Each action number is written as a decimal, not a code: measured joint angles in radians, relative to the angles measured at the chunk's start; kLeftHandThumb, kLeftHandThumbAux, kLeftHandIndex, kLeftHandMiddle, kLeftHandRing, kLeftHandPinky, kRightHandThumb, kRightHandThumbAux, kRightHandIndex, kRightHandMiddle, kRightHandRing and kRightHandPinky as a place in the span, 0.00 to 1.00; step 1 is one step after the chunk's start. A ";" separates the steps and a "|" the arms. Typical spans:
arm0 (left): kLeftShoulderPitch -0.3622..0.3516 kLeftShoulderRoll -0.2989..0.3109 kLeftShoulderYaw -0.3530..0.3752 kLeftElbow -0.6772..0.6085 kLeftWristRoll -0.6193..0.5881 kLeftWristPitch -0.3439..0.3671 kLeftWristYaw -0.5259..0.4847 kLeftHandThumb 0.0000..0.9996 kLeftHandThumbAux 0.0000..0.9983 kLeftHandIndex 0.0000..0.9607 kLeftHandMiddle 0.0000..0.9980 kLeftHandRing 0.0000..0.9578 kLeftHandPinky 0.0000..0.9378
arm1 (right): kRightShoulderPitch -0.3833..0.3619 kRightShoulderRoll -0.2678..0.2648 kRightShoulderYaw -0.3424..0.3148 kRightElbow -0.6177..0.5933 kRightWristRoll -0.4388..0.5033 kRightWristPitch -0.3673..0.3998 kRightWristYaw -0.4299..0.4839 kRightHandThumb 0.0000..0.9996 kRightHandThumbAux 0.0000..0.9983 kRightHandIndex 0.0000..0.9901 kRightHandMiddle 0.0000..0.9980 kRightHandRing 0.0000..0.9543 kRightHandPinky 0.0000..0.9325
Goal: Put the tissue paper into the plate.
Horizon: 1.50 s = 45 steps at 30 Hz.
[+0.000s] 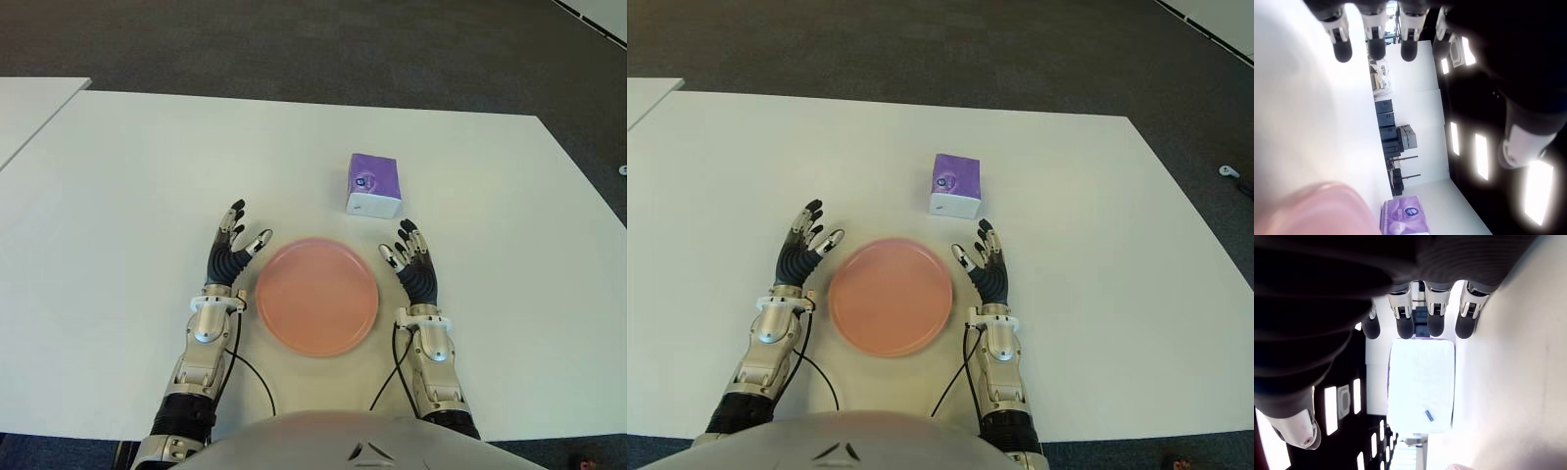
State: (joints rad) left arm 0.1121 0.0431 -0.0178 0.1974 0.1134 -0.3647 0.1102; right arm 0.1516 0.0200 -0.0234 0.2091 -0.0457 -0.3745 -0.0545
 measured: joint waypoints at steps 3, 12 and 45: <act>0.003 0.000 -0.001 -0.007 0.000 0.003 0.000 0.00 0.57 0.00 0.00 0.00 0.00 | 0.001 0.001 0.001 -0.003 -0.001 0.000 -0.002 0.00 0.61 0.00 0.00 0.00 0.00; 0.014 0.000 -0.002 -0.023 -0.005 0.012 -0.001 0.00 0.57 0.00 0.00 0.00 0.00 | 0.002 0.002 0.001 -0.004 -0.002 0.001 -0.007 0.00 0.62 0.00 0.00 0.00 0.00; 0.015 -0.020 -0.005 -0.029 0.018 0.016 0.001 0.00 0.58 0.00 0.00 0.00 0.00 | 0.052 -0.035 -0.043 -0.219 -0.006 0.259 -0.012 0.07 0.70 0.00 0.00 0.00 0.00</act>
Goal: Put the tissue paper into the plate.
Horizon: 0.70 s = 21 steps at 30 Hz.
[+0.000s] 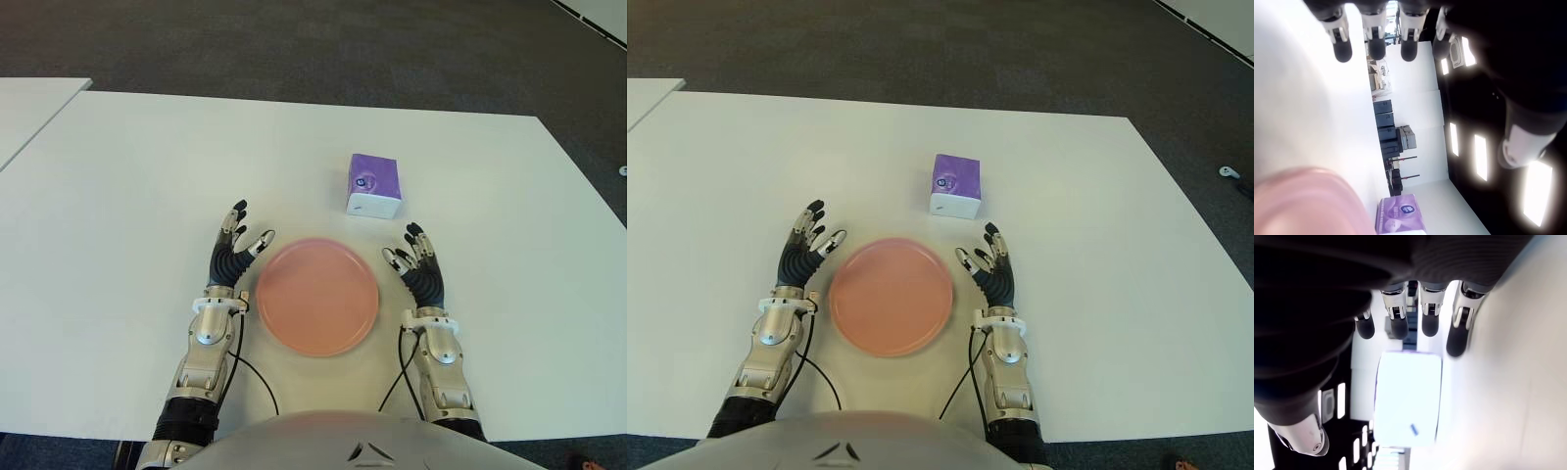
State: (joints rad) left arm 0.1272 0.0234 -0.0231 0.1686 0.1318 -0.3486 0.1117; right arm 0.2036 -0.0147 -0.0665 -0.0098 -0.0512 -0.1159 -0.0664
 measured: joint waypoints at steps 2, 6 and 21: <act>-0.001 0.000 0.000 0.001 0.001 -0.001 0.000 0.00 0.58 0.00 0.00 0.00 0.00 | 0.016 -0.015 -0.025 -0.080 0.000 0.071 -0.002 0.09 0.69 0.00 0.00 0.00 0.00; -0.005 0.000 0.002 0.011 0.004 -0.005 0.000 0.00 0.57 0.00 0.00 0.00 0.00 | 0.026 -0.042 -0.078 -0.237 -0.009 0.145 -0.026 0.11 0.69 0.00 0.00 0.00 0.00; -0.026 0.001 -0.002 0.053 0.006 -0.028 0.000 0.00 0.57 0.00 0.00 0.00 0.00 | -0.259 -0.164 -0.158 -0.361 -0.221 0.142 -0.161 0.17 0.62 0.00 0.00 0.00 0.00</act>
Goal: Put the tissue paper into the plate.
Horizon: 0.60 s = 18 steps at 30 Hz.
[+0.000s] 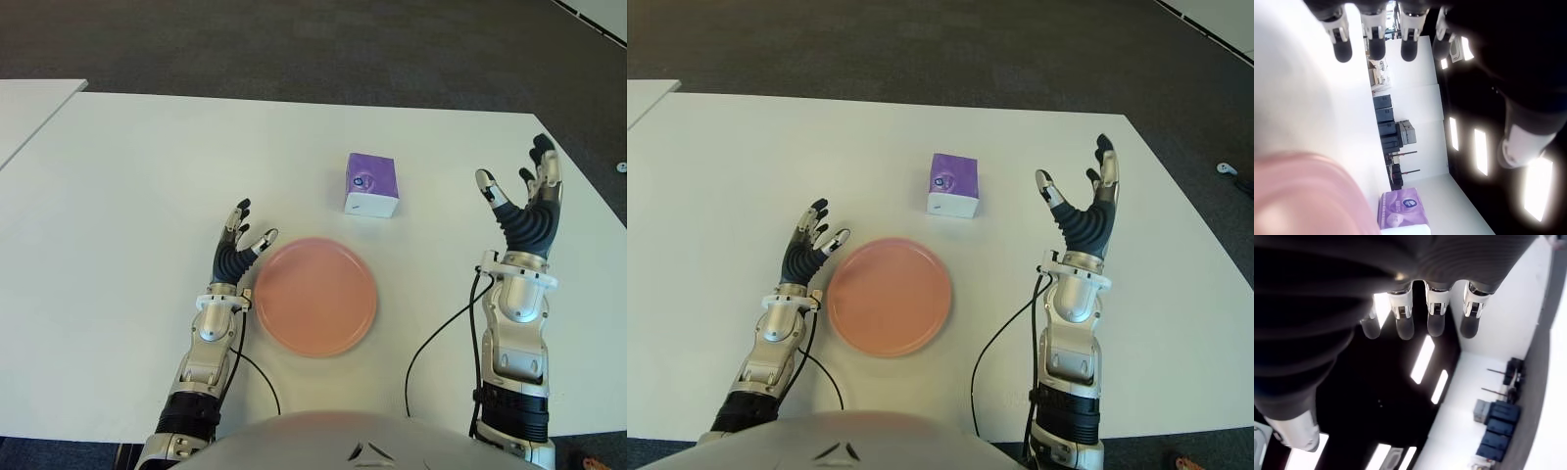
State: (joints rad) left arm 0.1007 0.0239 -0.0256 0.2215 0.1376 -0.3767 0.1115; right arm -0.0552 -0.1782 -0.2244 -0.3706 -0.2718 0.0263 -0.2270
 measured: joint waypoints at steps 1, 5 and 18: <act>-0.002 0.001 0.001 0.008 0.000 -0.005 0.000 0.00 0.57 0.00 0.00 0.00 0.00 | -0.035 -0.017 0.000 0.009 -0.011 0.017 0.002 0.17 0.61 0.00 0.00 0.00 0.00; -0.011 0.001 0.001 0.026 0.000 -0.018 0.000 0.00 0.57 0.00 0.00 0.00 0.00 | -0.151 -0.078 0.001 0.034 -0.054 0.053 0.011 0.17 0.61 0.00 0.00 0.00 0.00; -0.016 0.001 0.003 0.033 0.000 -0.029 0.000 0.00 0.55 0.00 0.00 0.00 0.00 | -0.504 -0.317 0.080 0.210 -0.097 0.185 0.244 0.26 0.46 0.00 0.00 0.00 0.00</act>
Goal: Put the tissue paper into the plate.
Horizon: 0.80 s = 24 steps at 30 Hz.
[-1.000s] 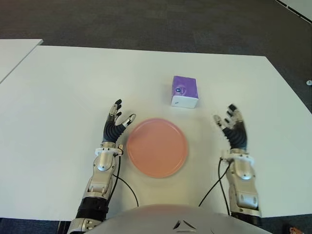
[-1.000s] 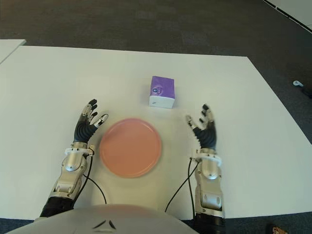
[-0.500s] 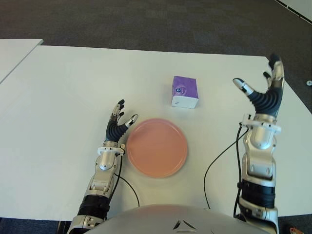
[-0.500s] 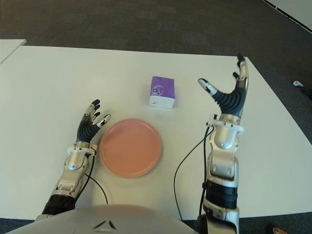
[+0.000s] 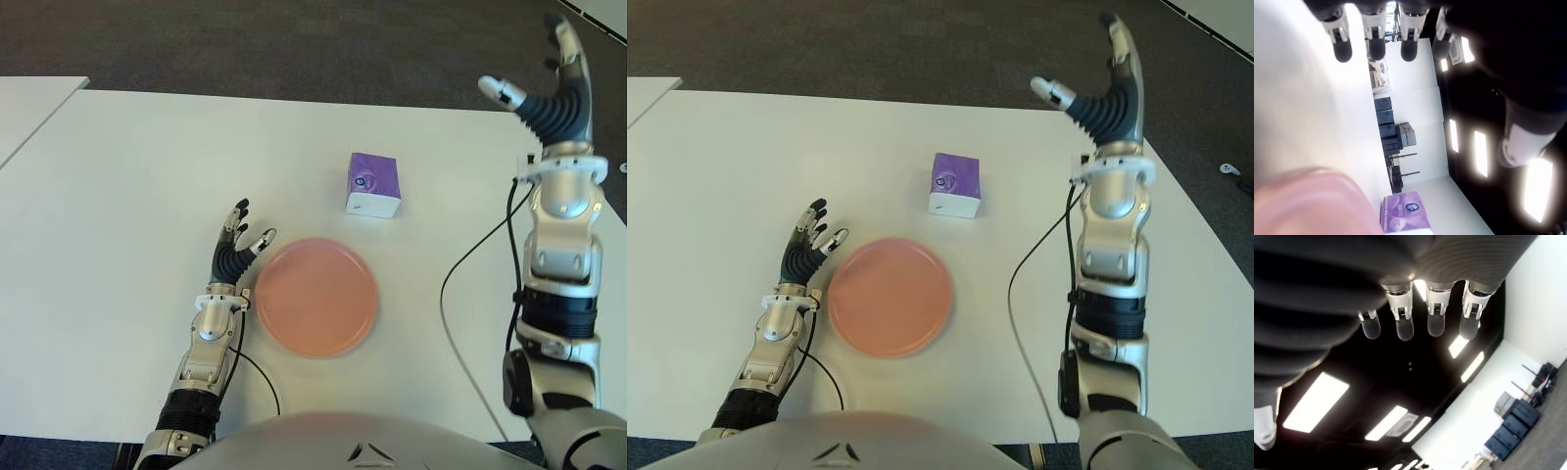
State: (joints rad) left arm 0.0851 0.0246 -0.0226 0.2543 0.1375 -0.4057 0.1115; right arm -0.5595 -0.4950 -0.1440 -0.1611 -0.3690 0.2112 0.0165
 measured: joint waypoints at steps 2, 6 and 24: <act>-0.001 0.000 0.000 0.000 0.000 -0.001 0.000 0.00 0.54 0.00 0.00 0.00 0.00 | -0.046 -0.004 0.032 0.044 -0.011 -0.003 0.005 0.28 0.45 0.00 0.00 0.00 0.00; -0.004 -0.002 -0.003 0.000 0.001 -0.002 0.000 0.00 0.54 0.00 0.00 0.00 0.00 | -0.121 0.001 0.096 0.162 -0.018 -0.042 0.011 0.33 0.41 0.00 0.00 0.00 0.00; 0.005 0.001 0.004 0.000 -0.017 0.000 0.000 0.00 0.55 0.00 0.00 0.00 0.00 | -0.353 -0.014 0.283 0.766 -0.109 -0.435 -0.074 0.39 0.26 0.00 0.00 0.00 0.00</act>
State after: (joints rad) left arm 0.0902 0.0261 -0.0184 0.2543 0.1205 -0.4053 0.1114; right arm -0.9124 -0.5086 0.1391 0.6047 -0.4782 -0.2238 -0.0570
